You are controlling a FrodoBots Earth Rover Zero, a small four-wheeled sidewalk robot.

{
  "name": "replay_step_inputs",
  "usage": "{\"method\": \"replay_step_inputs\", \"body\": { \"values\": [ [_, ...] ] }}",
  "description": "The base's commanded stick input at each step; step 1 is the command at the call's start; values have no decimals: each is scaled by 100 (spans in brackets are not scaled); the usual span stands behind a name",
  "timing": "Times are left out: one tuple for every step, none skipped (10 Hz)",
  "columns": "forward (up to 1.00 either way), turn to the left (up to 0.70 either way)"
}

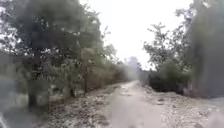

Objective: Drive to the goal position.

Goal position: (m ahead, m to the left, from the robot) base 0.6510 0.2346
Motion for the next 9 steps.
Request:
{"method": "replay_step_inputs", "body": {
  "values": [
    [45, -4],
    [45, -27],
    [45, -27],
    [45, -27],
    [45, -27],
    [45, 0],
    [45, 0],
    [45, 0],
    [45, 0]
  ]
}}
